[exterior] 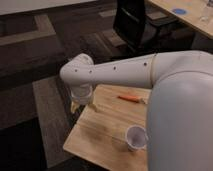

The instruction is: Place the white sponge in the ceramic bowl

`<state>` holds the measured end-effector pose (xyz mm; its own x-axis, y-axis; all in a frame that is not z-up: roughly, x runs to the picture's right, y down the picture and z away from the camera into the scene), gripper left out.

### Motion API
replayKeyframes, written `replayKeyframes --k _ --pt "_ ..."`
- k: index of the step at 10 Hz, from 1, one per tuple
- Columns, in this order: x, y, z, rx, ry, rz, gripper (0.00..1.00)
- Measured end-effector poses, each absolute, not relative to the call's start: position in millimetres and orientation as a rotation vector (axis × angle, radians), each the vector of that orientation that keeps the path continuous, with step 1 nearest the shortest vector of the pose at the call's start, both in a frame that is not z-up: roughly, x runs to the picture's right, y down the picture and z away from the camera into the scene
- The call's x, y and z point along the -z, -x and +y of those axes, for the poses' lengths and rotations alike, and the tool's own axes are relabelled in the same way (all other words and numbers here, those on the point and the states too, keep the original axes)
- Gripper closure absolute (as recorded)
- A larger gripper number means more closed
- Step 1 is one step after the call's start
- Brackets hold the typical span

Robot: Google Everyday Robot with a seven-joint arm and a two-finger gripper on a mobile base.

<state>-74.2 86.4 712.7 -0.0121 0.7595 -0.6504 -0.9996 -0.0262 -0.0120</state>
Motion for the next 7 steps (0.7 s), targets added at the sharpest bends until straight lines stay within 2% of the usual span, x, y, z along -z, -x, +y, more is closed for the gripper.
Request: replayKeyframes --k 4,7 --pt "-731.9 -1.7 50.0 -1.621 0.541 0.514 0.35" --pt "-728.0 -77.2 46.9 -1.659 0.468 0.544 0.35"
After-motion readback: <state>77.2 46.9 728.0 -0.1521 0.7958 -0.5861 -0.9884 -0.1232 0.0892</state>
